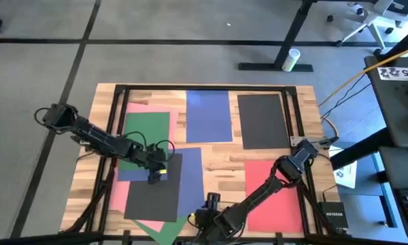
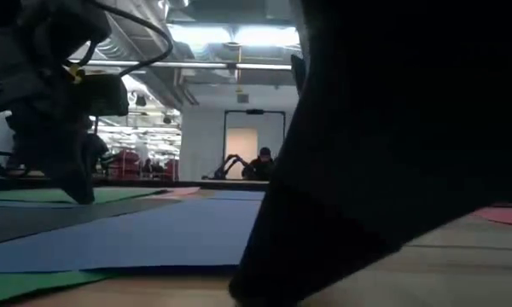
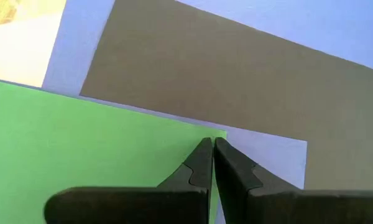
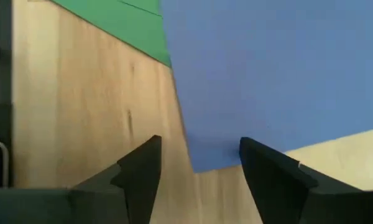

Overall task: Organize paper
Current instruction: Stack the blue paper on top of the other blue paper on the table

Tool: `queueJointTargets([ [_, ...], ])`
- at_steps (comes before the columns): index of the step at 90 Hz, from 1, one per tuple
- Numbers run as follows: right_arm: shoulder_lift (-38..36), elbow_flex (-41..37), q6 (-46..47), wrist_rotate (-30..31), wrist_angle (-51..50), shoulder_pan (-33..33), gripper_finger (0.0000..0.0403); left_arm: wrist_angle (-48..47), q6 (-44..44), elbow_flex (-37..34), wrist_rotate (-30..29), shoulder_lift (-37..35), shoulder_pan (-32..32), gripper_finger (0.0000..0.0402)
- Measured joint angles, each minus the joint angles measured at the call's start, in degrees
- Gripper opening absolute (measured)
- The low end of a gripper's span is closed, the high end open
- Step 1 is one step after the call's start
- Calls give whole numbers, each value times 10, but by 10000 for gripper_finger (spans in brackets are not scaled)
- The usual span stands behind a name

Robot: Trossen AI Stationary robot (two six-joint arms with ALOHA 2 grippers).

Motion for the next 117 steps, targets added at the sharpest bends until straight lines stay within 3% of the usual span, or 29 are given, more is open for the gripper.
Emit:
queueJointTargets([
  [69,0,1,-20,53,-22,-15,204,-1,0,0,1,0,0,0],
  [88,5,43,-31,72,-59,-11,204,-1,0,0,1,0,0,0],
  [95,5,46,-23,100,-70,-12,204,-1,2,0,1,0,0,0],
  [117,23,46,-35,112,-113,-11,204,-1,0,0,1,0,0,0],
])
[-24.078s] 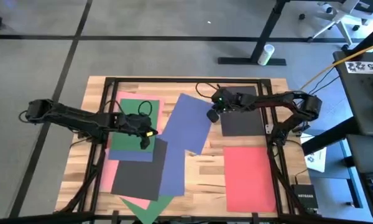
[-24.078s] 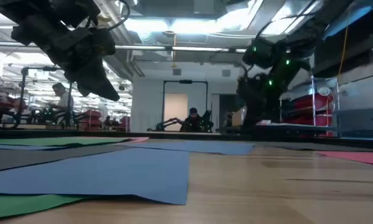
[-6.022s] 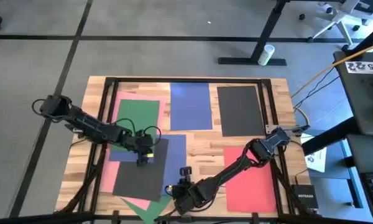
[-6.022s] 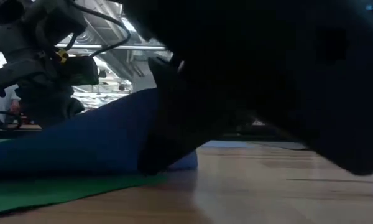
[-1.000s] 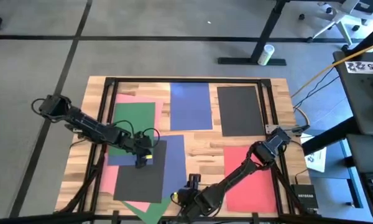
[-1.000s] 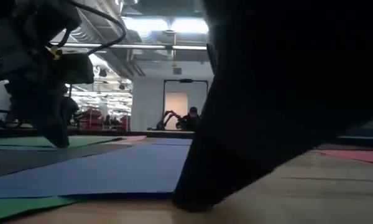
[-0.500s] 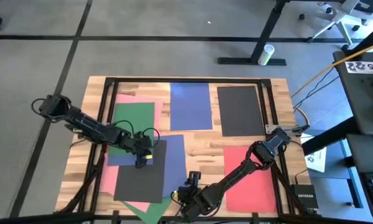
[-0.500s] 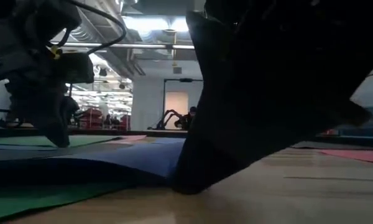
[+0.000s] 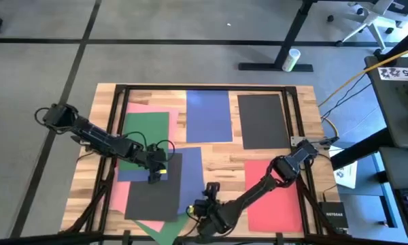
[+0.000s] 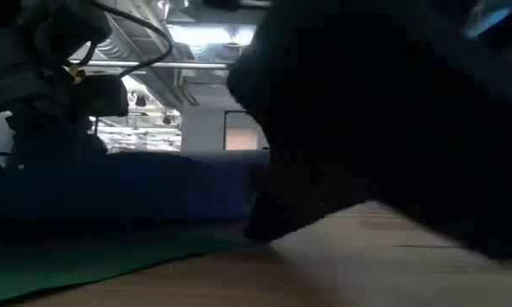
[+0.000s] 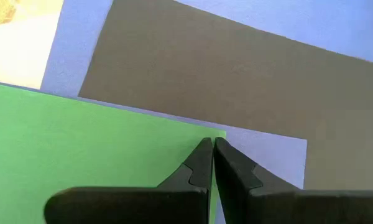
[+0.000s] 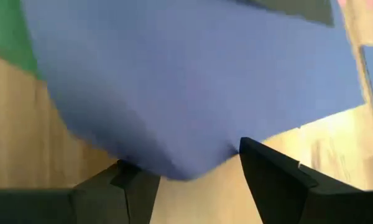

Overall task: Organize paper
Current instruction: Stack the blue paper on top of the other blue paper on the table

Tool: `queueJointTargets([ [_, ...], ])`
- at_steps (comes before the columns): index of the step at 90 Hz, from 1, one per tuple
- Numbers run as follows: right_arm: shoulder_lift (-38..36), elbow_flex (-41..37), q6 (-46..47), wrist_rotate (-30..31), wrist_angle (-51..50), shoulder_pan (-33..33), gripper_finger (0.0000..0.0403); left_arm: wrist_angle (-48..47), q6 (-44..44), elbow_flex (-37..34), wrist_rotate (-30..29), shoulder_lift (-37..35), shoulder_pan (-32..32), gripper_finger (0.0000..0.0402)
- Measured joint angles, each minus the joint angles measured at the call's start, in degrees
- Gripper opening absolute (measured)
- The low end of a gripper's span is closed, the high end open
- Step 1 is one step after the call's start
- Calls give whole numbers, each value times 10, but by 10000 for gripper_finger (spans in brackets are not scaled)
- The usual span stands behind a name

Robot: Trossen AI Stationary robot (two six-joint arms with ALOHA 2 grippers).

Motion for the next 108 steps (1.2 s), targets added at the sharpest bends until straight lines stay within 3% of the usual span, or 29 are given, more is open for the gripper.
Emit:
queueJointTargets([
  [24,0,14,-8,2,5,9,204,0,2,0,0,0,0,0],
  [81,0,-1,-176,-5,114,-15,198,0,0,0,0,0,0,0],
  [93,0,-2,-197,-5,118,-18,157,0,0,0,0,0,0,0],
  [108,0,-2,-212,-4,118,-17,47,1,0,0,-4,0,-6,0],
])
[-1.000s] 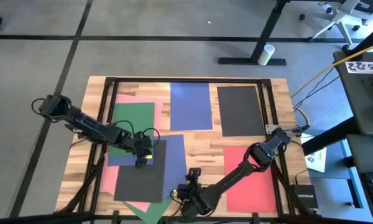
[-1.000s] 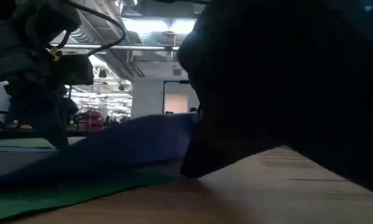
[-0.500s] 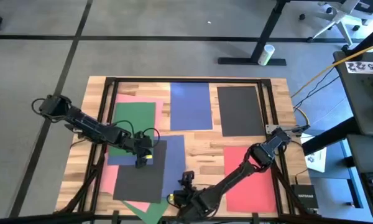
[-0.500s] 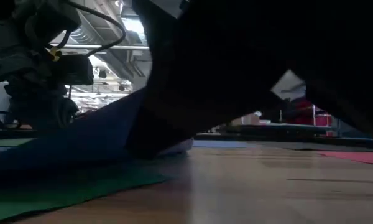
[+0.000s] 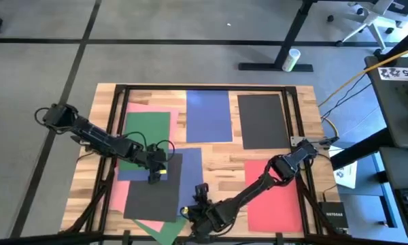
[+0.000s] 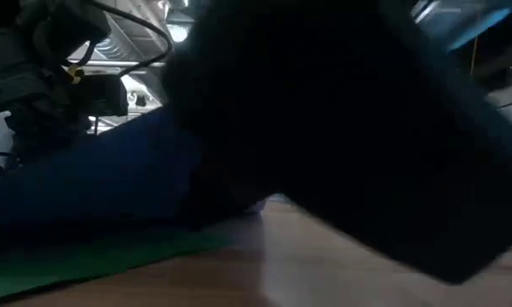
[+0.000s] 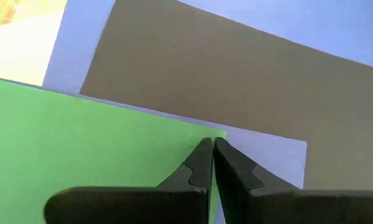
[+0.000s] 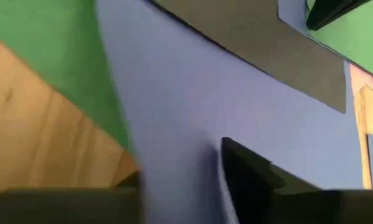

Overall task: Organize paper
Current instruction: Stack the blue paper on top of the other blue paper on the table

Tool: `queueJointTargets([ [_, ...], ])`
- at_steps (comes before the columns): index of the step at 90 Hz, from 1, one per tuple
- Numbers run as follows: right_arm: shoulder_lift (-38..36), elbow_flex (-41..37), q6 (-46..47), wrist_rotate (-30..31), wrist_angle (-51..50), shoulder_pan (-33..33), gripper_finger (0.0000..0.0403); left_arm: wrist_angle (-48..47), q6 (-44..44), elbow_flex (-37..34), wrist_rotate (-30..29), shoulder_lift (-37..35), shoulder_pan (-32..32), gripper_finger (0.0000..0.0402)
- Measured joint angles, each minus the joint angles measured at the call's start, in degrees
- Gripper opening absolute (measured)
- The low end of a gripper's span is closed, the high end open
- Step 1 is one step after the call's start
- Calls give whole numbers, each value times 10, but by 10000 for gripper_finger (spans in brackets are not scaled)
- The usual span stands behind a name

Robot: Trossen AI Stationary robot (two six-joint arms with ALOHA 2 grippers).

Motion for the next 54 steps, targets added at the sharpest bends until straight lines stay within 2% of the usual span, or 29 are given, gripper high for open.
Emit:
queueJointTargets([
  [7,0,0,-3,0,0,0,10,0,0,0,4,0,-4,0],
  [36,0,7,-1,1,0,0,1,0,-9,0,3,0,-13,0],
  [54,0,13,3,1,-15,2,0,-19,-12,10,15,-28,-29,0],
])
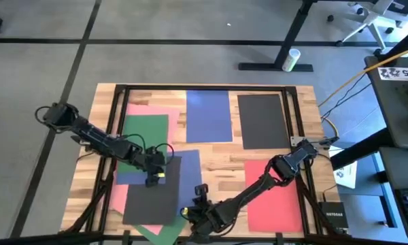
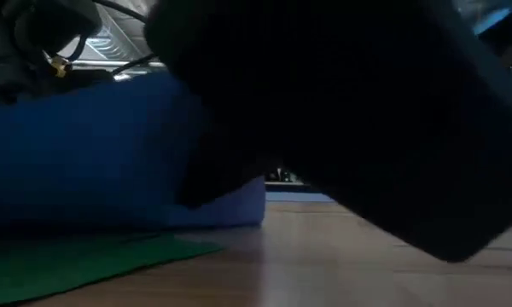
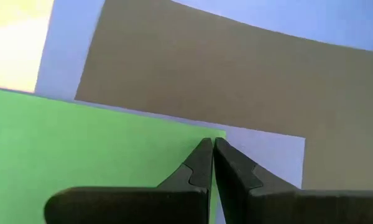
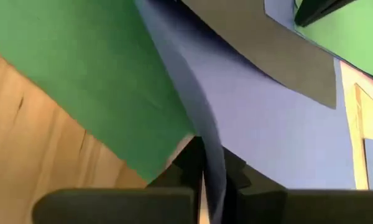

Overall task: Organize paper
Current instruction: Stack the blue paper on top of the other blue paper on the table

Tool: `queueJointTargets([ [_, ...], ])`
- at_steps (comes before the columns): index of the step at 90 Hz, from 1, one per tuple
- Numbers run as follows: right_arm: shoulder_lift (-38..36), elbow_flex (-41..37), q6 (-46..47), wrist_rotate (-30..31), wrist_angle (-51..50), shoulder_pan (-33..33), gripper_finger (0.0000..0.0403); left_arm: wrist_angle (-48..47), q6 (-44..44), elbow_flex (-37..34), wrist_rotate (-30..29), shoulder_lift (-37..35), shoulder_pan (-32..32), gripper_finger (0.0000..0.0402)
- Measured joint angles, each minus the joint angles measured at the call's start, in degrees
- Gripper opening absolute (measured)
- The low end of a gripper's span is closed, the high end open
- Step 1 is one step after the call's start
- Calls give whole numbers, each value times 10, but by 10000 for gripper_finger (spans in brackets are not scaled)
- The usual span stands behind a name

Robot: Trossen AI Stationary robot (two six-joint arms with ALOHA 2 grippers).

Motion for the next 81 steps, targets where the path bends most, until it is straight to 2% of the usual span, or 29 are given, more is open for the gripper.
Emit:
queueJointTargets([
  [24,0,73,13,25,-90,6,0,-3,10,23,-5,-43,-14,0],
  [58,0,176,66,26,-290,10,0,-61,-33,23,-14,-44,-52,0],
  [81,-33,175,102,30,-349,10,0,-55,-49,23,-40,-44,-79,0],
])
